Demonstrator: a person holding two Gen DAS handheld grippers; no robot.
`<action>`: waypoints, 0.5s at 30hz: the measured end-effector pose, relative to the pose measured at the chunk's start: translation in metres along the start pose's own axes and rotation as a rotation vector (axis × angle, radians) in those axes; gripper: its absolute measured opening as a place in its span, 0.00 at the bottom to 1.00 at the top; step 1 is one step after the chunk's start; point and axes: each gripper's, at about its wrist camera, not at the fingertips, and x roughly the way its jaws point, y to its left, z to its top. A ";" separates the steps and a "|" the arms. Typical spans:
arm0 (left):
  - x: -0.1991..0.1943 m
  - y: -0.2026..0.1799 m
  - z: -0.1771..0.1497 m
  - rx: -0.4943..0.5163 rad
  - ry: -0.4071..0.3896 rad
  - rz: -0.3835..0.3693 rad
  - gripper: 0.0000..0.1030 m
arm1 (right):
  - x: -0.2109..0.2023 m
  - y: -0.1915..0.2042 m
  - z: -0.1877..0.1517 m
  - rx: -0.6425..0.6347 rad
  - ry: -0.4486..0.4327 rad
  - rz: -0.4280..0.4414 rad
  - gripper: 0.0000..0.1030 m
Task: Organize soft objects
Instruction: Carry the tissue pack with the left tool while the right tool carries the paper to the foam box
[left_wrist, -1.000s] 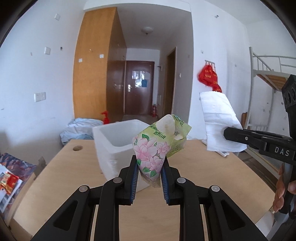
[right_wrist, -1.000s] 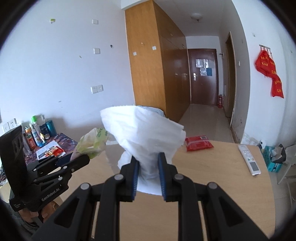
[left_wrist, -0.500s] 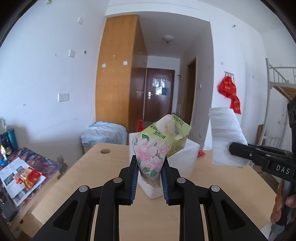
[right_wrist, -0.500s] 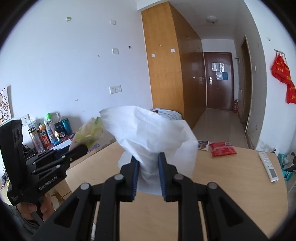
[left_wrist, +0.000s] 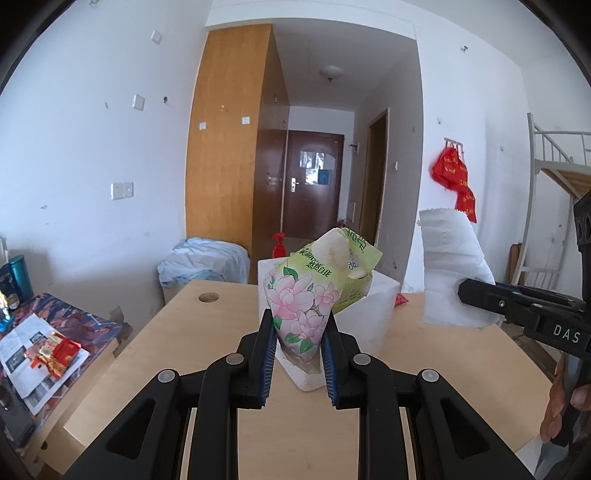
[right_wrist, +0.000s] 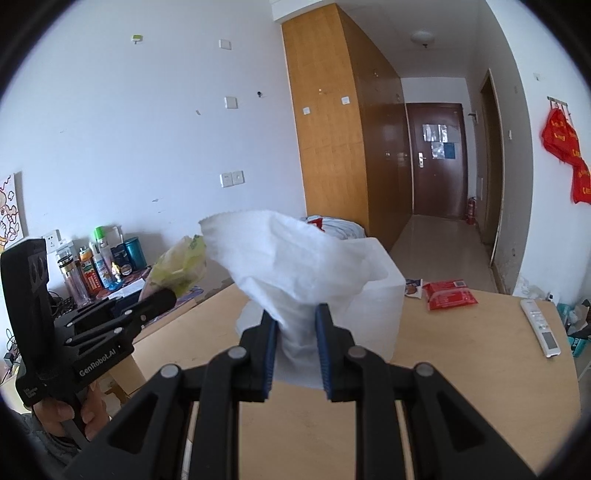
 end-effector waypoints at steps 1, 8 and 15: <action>0.003 0.001 0.001 0.004 0.001 -0.004 0.23 | 0.001 0.000 0.001 -0.001 0.000 -0.001 0.23; 0.022 0.003 0.009 0.016 0.006 -0.010 0.23 | 0.011 -0.010 0.009 -0.002 0.008 -0.007 0.23; 0.039 0.000 0.019 0.040 0.002 -0.021 0.23 | 0.022 -0.021 0.017 0.012 0.015 -0.021 0.23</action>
